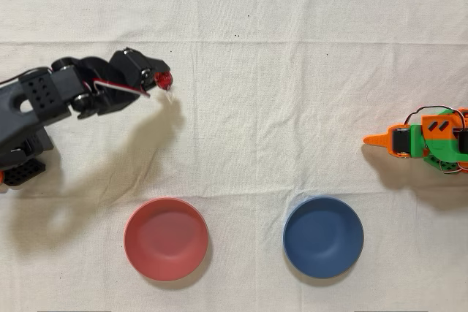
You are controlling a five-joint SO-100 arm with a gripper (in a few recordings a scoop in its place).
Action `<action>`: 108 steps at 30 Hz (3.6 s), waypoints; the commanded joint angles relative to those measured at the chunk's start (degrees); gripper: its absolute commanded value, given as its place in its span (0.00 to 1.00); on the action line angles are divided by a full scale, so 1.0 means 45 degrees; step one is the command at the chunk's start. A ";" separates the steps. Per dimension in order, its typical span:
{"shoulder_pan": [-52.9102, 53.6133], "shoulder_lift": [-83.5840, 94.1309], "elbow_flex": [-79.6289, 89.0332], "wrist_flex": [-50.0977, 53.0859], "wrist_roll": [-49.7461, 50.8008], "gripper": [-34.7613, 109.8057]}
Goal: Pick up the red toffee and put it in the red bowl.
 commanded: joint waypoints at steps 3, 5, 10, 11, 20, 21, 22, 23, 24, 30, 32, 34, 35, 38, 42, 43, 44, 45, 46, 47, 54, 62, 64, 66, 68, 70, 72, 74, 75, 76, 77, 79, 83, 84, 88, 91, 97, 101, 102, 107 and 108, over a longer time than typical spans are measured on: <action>0.1582 0.1133 -0.1387 0.0371 -0.1230 0.28; 0.2168 0.1191 -0.1699 0.0508 -0.1562 0.28; 0.3535 0.1250 -0.2578 0.0840 -0.2363 0.28; 0.3789 0.1270 -0.2715 0.0898 -0.2520 0.28; 0.5859 0.1641 -0.3496 0.1406 -0.3555 0.28; 0.6113 0.1660 -0.3535 0.1406 -0.3652 0.28; 0.6348 0.1680 -0.3574 0.1406 -0.3750 0.28; 0.6582 0.1699 -0.3613 0.1406 -0.3867 0.28; 0.6816 0.1738 -0.3613 0.1406 -0.3965 0.28; 0.8184 0.1973 -0.3281 0.1172 -0.4414 0.28; 0.8594 0.2051 -0.3086 0.0996 -0.4570 0.28; 0.9004 0.2090 -0.2930 0.0801 -0.4707 0.28; 0.9199 0.2090 -0.2871 0.0723 -0.4766 0.28; 0.9805 0.1992 -0.2656 0.0410 -0.4961 0.28; 1.0508 0.1973 -0.1836 -0.0449 -0.5293 0.28; 1.0645 0.1973 -0.1582 -0.0664 -0.5352 0.28; 1.0781 0.1953 -0.1309 -0.0898 -0.5410 0.28; 1.0898 0.1953 -0.1035 -0.1094 -0.5449 0.28; 1.1016 0.1953 -0.0762 -0.1289 -0.5488 0.28; 1.1113 0.1953 -0.0508 -0.1484 -0.5527 0.28; 1.1582 0.1563 0.0625 -0.2539 -0.5645 0.28; 1.1738 0.1152 0.1230 -0.3164 -0.5625 0.28; 1.1738 0.1035 0.1250 -0.3203 -0.5566 0.28; 1.1719 0.0879 0.1270 -0.3242 -0.5527 0.28; 1.1719 0.0742 0.1387 -0.3398 -0.5508 0.28; 1.1719 0.0684 0.1563 -0.3633 -0.5488 0.28; 1.1719 0.0664 0.1777 -0.3789 -0.5449 0.29; 1.1738 0.0703 0.2031 -0.4023 -0.5430 0.31; 1.1738 0.0723 0.2129 -0.4121 -0.5430 0.31; 1.1758 0.0742 0.2207 -0.4199 -0.5410 0.32; 1.1758 0.0742 0.2266 -0.4277 -0.5391 0.33; 1.1777 0.0762 0.2324 -0.4375 -0.5371 0.33; 1.1875 0.0762 0.2383 -0.4434 -0.5430 0.34; 1.1895 0.0762 0.2383 -0.4453 -0.5449 0.35; 1.2129 0.0801 0.2422 -0.4512 -0.5273 0.38; 1.2227 0.0879 0.2441 -0.4531 -0.5312 0.39; 1.2461 0.1016 0.2441 -0.4629 -0.4883 0.45; 1.2461 0.1016 0.2383 -0.4609 -0.4980 0.45; 1.2461 0.0996 0.2383 -0.4609 -0.4980 0.46; 1.2461 0.1074 0.2305 -0.4609 -0.5020 0.45; 1.2461 0.1191 0.2266 -0.4609 -0.4922 0.45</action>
